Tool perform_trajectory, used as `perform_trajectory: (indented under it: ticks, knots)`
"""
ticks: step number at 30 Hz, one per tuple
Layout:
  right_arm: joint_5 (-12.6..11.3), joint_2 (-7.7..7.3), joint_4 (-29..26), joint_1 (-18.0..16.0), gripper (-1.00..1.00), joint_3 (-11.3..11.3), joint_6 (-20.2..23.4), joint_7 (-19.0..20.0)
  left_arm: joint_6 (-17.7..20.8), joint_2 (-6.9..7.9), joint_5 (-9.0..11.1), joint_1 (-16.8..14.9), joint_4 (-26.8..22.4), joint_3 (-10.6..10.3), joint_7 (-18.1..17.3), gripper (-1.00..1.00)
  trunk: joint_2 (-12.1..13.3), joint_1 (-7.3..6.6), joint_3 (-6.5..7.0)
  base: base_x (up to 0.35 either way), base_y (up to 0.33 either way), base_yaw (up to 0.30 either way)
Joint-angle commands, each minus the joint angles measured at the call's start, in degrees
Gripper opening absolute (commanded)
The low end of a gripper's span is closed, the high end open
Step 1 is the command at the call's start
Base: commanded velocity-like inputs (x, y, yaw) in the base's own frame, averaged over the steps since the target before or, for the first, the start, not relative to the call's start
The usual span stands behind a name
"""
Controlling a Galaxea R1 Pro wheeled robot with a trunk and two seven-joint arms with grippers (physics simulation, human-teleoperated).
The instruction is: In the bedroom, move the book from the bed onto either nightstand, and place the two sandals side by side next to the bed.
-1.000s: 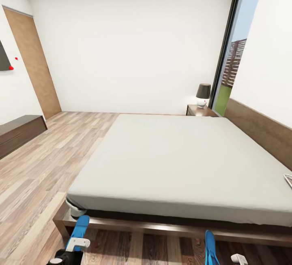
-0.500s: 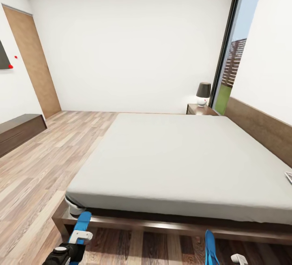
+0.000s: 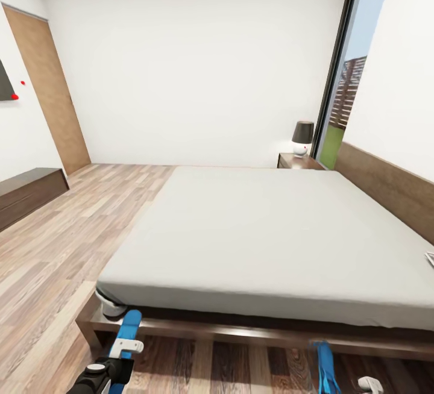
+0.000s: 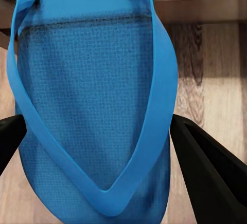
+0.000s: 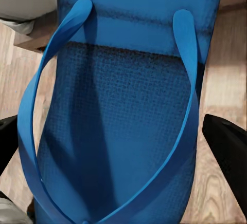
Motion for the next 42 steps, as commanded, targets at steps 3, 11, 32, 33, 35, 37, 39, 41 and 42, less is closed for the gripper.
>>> perform_trajectory:
  ticks: [3, 11, 32, 33, 35, 37, 39, 41, 42]
  knots:
    - [-0.5, -5.03, -0.57, -0.11, -1.0, 0.1, 7.07, 7.04, 0.27, -0.09, -0.5, 0.04, -0.1, 0.07, -0.23, -1.0, -1.25, 0.66, -0.6, 0.0, 0.0, 0.0]
    - [-3.04, -8.24, -8.29, -0.24, -1.0, -0.2, 18.31, 9.73, 0.26, -0.36, -0.46, 0.27, -0.1, 0.07, -0.3, -1.0, -4.46, 2.42, -2.04, 0.0, 0.0, 0.0]
    - [-3.05, -7.79, -8.05, -0.24, -1.0, 0.09, 12.03, 9.3, 0.26, -0.36, -0.48, 0.4, -0.1, 0.07, -0.3, -1.0, -12.88, 7.03, -5.81, 0.0, 0.0, 0.0]
    - [-3.05, -7.77, -8.05, -0.24, -1.0, 0.09, 12.03, 9.25, 0.26, -0.36, -0.48, 0.4, -0.1, 0.07, -0.3, -1.0, -13.28, 7.25, -5.99, 0.0, 0.0, 0.0]
    - [-3.05, -7.76, -8.04, -0.24, -1.0, 0.09, 11.97, 9.15, 0.26, -0.36, -0.48, 0.4, -0.1, 0.07, -0.3, -1.0, -14.08, 7.69, -6.35, 0.0, 0.0, 0.0]
    - [-3.05, -7.76, -8.0, -0.24, -1.0, 0.09, 11.96, 9.13, 0.26, -0.36, -0.48, 0.4, -0.1, 0.07, -0.3, -1.0, -14.88, 8.13, -6.7, 0.0, 0.0, 0.0]
    - [-3.05, -7.76, -7.99, -0.24, -1.0, 0.09, 11.95, 9.13, 0.26, -0.36, -0.48, 0.4, -0.1, 0.07, -0.3, -1.0, -15.69, 8.57, -7.06, 0.0, 0.0, 0.0]
    - [-3.05, -7.76, -7.99, -0.24, -1.0, 0.09, 11.95, 9.12, 0.26, -0.36, -0.48, 0.4, -0.1, 0.07, -0.3, -1.0, -16.49, 9.01, -7.42, 0.0, 0.0, 0.0]
    - [-3.05, -7.76, -7.97, -0.24, -1.0, 0.09, 11.94, 9.12, 0.26, -0.36, -0.48, 0.4, -0.1, 0.07, -0.3, -1.0, -16.89, 9.23, -7.6, 0.0, 0.0, 0.0]
